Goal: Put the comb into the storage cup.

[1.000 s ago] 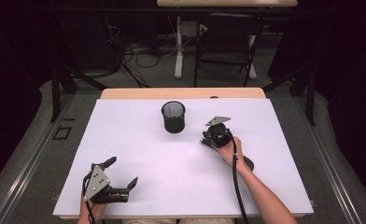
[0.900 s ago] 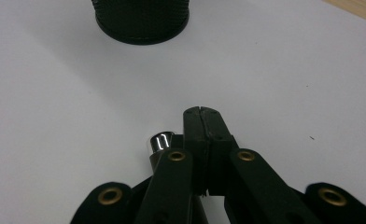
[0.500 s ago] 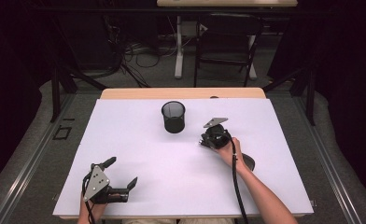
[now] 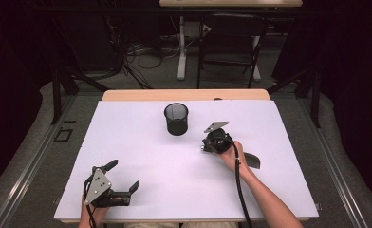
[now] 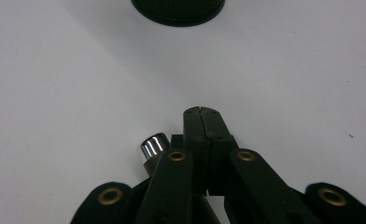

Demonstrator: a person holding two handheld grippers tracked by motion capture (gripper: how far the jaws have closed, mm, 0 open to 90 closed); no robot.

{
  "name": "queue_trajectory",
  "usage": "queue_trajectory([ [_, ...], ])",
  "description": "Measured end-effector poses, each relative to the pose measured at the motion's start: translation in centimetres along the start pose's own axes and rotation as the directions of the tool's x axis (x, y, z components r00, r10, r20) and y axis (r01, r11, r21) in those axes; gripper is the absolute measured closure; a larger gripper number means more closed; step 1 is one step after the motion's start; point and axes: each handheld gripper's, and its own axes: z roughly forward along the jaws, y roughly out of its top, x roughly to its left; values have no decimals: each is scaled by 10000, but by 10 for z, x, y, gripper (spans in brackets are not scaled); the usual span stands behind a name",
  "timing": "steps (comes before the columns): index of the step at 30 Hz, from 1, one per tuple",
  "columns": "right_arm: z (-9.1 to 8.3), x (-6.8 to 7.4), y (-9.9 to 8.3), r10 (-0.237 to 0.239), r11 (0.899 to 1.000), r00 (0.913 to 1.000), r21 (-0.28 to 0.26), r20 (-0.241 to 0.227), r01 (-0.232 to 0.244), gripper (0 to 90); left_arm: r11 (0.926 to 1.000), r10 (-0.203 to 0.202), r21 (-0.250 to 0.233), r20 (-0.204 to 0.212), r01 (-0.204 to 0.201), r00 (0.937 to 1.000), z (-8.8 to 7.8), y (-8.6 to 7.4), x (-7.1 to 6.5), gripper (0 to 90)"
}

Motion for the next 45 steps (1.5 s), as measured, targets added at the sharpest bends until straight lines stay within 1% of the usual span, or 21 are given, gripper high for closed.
queue_trajectory([
  [8,0,5,-2,-73,9999,9999,150,-125,75,900,10000,-15,-20,-2,15,10000,0,0,0,5],
  [9,-1,6,-3,-146,9997,9998,184,-144,149,900,10000,-12,-13,0,12,10000,0,0,0,5],
  [20,-6,13,-5,-254,9994,9989,240,-382,263,900,10000,5,5,-14,-5,10000,-1,0,0,5],
  [24,-9,17,-5,-334,9991,9985,245,-438,345,900,10000,3,10,4,-3,10000,-1,0,0,5],
  [29,-11,21,-8,-509,9979,9974,378,-516,528,900,10000,7,-8,-21,-7,10000,-1,0,0,5],
  [30,-12,21,-8,-495,9976,9973,451,-539,519,900,10000,4,-8,-30,-4,10000,-1,0,0,5],
  [32,-13,22,-9,-416,9981,9978,425,-508,437,900,10000,-9,-18,-29,9,10000,-1,0,0,5],
  [39,-18,22,-13,-390,9981,9973,448,-618,418,900,10000,24,-7,-46,-24,10000,-1,0,0,5],
  [41,-19,25,-14,-480,9975,9965,495,-678,514,900,10000,3,-16,-55,-3,10000,-1,0,0,5],
  [45,-21,27,-14,-522,9967,9965,581,-649,560,900,10000,8,-5,-61,-8,10000,-2,0,1,5],
])
